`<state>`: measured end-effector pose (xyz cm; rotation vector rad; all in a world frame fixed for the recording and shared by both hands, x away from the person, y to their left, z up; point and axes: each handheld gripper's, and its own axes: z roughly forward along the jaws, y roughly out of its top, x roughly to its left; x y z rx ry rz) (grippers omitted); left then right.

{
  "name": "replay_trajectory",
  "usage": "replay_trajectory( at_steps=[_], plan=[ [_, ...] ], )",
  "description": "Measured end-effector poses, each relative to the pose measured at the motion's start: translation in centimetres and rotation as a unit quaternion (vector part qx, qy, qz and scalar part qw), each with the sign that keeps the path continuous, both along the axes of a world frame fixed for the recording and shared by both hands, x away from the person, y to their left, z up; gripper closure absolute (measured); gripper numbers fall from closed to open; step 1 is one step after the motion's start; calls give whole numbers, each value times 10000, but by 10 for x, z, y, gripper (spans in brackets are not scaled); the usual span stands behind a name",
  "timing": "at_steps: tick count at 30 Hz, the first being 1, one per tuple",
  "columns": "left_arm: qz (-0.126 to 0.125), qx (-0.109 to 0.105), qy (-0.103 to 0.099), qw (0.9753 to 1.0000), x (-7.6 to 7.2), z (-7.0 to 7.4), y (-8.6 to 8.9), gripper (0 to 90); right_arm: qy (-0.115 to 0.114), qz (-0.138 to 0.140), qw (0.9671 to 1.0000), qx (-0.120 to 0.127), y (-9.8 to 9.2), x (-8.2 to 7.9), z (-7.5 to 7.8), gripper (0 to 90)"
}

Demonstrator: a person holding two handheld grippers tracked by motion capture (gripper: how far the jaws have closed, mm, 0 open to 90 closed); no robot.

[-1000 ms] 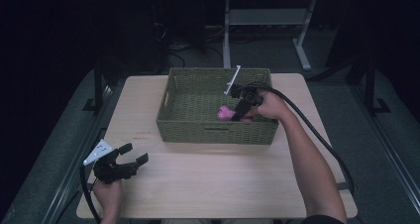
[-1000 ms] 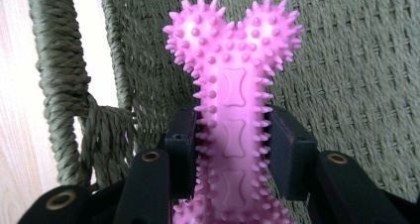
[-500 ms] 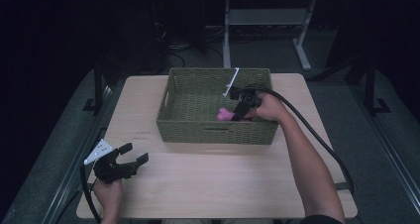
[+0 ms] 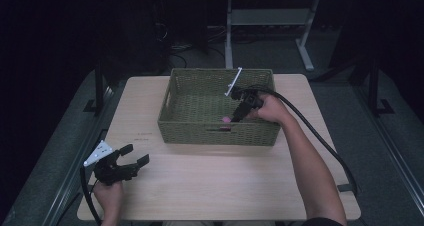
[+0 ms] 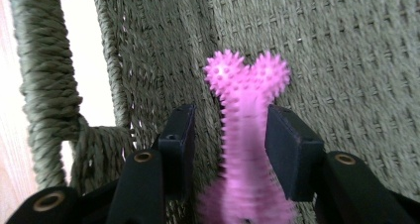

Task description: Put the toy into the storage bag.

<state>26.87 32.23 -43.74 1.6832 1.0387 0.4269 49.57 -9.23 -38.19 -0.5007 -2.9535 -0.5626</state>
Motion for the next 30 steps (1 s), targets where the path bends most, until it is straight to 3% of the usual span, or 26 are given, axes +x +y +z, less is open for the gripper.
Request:
replay_trajectory(
  at_steps=[22,26,30],
  plan=[
    [-34,-8,-5,10000,-1,0,-1,139,-294,-204,9992,173,-16,-12,33,445],
    [-33,-3,-6,10000,-1,0,-2,139,-257,-246,9991,232,-19,-14,37,427],
    [-34,7,-1,10000,0,0,-2,138,-320,-158,9991,221,-18,-19,40,424]
  ],
)
